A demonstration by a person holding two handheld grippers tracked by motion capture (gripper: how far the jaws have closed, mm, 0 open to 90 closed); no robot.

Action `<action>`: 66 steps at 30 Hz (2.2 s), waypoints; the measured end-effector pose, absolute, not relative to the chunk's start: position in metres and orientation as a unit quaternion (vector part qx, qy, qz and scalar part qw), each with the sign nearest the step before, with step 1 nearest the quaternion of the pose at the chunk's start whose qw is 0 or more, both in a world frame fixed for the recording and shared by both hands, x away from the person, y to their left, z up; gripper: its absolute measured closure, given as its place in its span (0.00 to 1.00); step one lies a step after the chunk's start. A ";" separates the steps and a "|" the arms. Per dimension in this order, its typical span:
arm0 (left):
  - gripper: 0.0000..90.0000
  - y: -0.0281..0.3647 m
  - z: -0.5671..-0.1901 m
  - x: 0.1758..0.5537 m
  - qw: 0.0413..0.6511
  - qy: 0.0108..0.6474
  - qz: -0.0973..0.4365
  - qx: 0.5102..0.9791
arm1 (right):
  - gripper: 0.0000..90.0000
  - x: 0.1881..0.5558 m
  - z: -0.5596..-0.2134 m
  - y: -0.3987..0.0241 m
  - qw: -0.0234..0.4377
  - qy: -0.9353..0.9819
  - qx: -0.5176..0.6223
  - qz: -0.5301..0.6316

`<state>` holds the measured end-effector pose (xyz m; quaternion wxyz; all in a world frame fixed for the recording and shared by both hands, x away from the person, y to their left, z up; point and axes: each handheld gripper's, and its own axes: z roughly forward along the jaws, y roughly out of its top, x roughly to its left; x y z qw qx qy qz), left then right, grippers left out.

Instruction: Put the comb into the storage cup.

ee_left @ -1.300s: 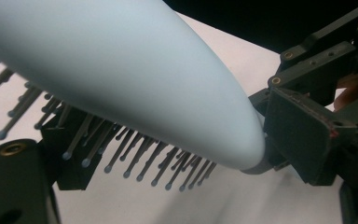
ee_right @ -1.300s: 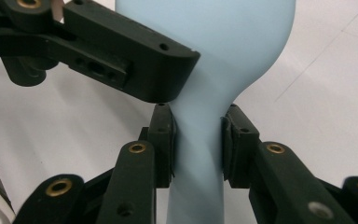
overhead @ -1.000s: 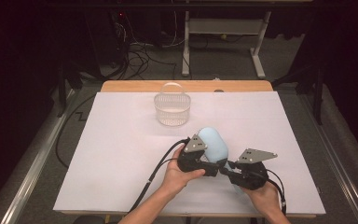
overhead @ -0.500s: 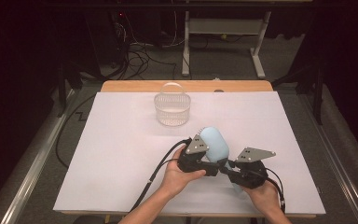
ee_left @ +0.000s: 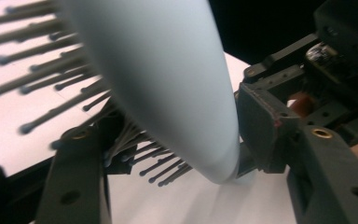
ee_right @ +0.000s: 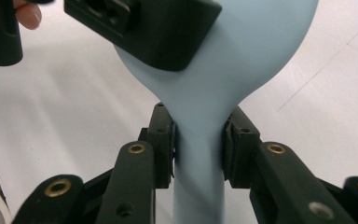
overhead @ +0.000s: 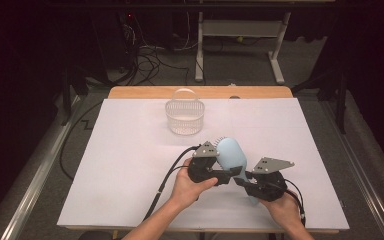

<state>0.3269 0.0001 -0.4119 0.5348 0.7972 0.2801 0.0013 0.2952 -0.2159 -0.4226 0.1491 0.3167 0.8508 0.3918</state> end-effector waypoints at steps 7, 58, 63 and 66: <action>0.55 0.001 -0.405 0.327 0.547 0.280 -0.030 0.788 | 0.77 0.293 -0.421 -0.217 0.152 0.848 0.314 0.399; 0.58 0.043 -0.354 0.333 0.552 0.277 0.020 0.786 | 0.39 0.284 -0.430 -0.265 0.182 0.785 0.341 0.485; 0.58 0.049 -0.350 0.333 0.553 0.283 0.031 0.783 | 0.39 0.283 -0.433 -0.275 0.188 0.777 0.351 0.487; 0.58 0.052 -0.349 0.333 0.551 0.287 0.034 0.783 | 0.40 0.281 -0.434 -0.283 0.193 0.772 0.355 0.491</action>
